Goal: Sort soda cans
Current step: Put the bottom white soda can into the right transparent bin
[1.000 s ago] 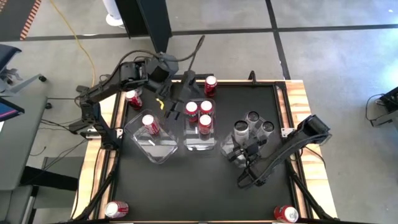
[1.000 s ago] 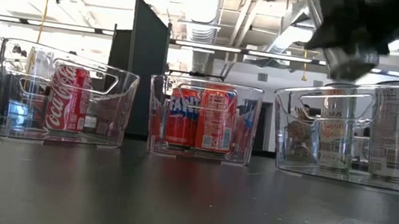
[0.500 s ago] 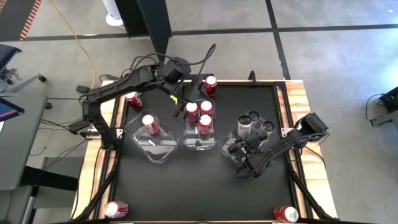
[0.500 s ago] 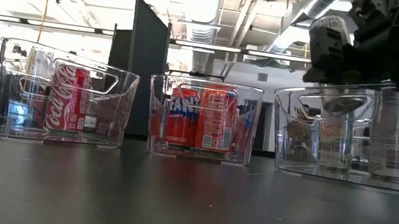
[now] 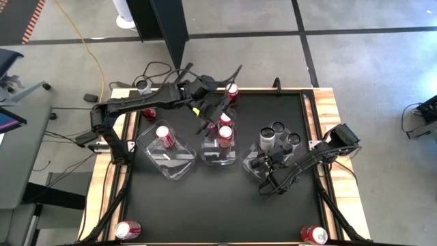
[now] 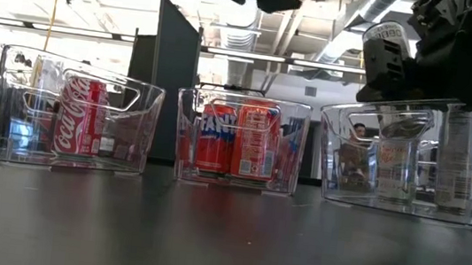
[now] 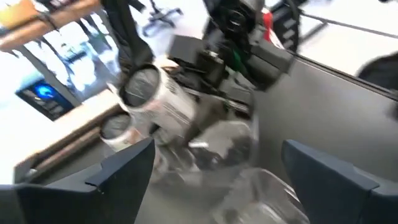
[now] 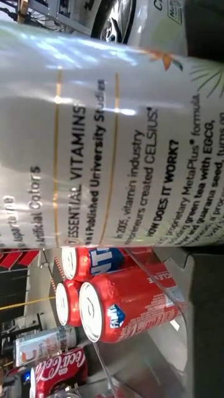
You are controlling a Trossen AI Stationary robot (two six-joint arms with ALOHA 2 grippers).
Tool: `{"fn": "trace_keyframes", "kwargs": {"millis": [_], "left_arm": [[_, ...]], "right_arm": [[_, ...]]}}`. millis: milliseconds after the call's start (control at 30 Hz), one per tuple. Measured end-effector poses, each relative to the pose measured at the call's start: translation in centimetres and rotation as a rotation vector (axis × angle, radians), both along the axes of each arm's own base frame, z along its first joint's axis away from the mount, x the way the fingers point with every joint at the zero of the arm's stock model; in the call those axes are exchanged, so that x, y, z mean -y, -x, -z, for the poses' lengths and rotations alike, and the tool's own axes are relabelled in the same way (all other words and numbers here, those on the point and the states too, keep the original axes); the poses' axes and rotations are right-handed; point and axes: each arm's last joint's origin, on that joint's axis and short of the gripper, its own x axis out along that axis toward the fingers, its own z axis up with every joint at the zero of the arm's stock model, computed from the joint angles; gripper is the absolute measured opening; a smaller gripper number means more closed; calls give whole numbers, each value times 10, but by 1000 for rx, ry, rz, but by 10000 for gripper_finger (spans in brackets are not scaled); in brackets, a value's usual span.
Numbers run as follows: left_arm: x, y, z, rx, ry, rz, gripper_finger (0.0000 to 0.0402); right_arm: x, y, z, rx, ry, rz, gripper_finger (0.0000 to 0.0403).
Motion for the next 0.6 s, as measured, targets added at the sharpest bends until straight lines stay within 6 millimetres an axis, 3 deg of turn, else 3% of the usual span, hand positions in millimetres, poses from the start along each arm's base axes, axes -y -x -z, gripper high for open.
{"fn": "trace_keyframes", "kwargs": {"millis": [133,300,500,600], "left_arm": [[-2,-7,-2,99,26,-29,304],[-3,-10,-7,156,44,-44,203],[-9,-31,11,128,58,-46,62],[-14,-45,16,95,60,-69,40]], "right_arm": [[0,0,0,0,0,0,239],[0,0,0,-1,0,0,239],[0,-1,0,-21,7,-5,239],[-1,-1,0,-27,9,-8,239]]}}
